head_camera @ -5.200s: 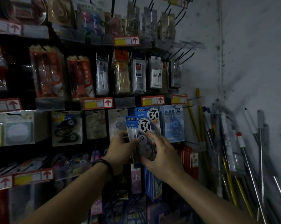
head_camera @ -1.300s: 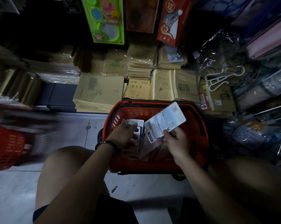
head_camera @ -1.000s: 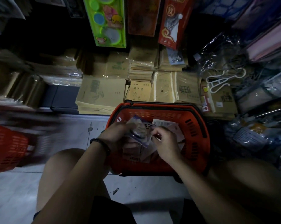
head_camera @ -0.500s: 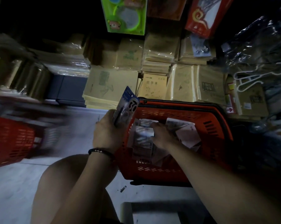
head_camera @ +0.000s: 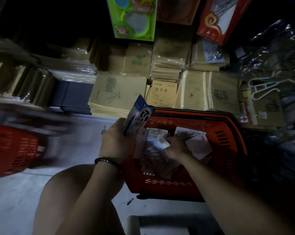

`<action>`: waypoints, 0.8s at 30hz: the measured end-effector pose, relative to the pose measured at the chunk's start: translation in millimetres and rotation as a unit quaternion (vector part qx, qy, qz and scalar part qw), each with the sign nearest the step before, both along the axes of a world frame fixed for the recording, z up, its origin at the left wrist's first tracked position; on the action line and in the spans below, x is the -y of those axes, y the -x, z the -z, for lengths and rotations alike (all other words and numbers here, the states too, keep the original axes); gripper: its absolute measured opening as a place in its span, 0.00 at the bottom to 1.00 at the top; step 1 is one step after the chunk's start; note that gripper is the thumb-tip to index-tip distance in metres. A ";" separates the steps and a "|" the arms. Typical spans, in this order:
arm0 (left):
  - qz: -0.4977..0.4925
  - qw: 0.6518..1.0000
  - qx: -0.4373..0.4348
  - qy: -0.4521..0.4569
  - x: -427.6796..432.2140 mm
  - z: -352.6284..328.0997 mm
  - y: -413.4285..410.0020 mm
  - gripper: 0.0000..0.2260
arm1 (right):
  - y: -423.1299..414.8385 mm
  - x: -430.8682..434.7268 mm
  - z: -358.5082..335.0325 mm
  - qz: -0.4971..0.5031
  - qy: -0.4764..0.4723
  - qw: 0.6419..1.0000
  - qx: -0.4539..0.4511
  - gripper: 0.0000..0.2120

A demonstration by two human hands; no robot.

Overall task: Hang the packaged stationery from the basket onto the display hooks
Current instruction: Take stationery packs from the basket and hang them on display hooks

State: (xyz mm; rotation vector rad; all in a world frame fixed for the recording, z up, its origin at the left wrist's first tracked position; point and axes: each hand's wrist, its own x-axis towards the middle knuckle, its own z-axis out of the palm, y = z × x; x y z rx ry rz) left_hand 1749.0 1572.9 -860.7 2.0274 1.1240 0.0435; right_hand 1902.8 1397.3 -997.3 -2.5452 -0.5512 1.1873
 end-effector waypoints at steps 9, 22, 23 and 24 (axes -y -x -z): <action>0.005 0.999 -0.007 0.042 20.9 1.6 -6.0 0.05 | 12.5 79.3 -45.3 0.339 -0.118 0.927 -0.107 0.14; -0.064 0.950 0.174 0.251 99.9 -54.5 -17.4 0.17 | 43.6 111.0 -158.3 0.418 -0.440 0.793 0.055 0.14; -0.066 0.943 0.186 0.269 106.9 -62.1 -19.0 0.18 | 44.7 112.5 -165.7 0.387 -0.423 0.813 0.102 0.12; -0.071 0.932 0.201 0.293 114.1 -68.8 -20.3 0.19 | 45.9 114.0 -174.6 0.347 -0.412 0.829 0.150 0.11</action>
